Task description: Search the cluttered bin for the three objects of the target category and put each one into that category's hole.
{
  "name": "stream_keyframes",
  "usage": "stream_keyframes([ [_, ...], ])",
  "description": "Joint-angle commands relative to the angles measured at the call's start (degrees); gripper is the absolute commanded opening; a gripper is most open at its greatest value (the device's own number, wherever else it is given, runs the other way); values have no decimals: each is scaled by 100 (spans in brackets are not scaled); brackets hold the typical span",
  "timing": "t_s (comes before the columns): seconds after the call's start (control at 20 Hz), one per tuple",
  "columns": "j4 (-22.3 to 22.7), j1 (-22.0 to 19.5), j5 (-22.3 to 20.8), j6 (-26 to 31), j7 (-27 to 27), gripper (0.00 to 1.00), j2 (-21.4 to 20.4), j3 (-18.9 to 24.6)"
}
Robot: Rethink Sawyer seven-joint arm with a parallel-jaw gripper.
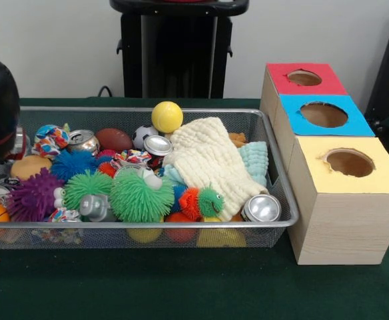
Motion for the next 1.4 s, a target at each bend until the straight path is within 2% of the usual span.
stream_keyframes([
  [0.05, 211, -180, -602, -228, -1857, 0, 830, 131],
  [0.35, 278, -199, -606, -326, -1860, 0, 794, 131],
  [0.55, 695, -347, -487, -1036, -1833, 0, 521, 293],
  [0.7, 1578, -540, -164, -1309, -2128, 0, -202, 516],
  [0.8, 2173, -647, 56, -1225, -2291, 0, -749, 660],
  [0.95, 2758, -797, 284, -1022, -2416, 0, -1357, 880],
  [1.15, 3233, -1133, 453, -1168, -2578, 0, -1766, 1266],
  [1.4, 3862, -1756, 688, -1587, -2840, 0, -2122, 1938],
])
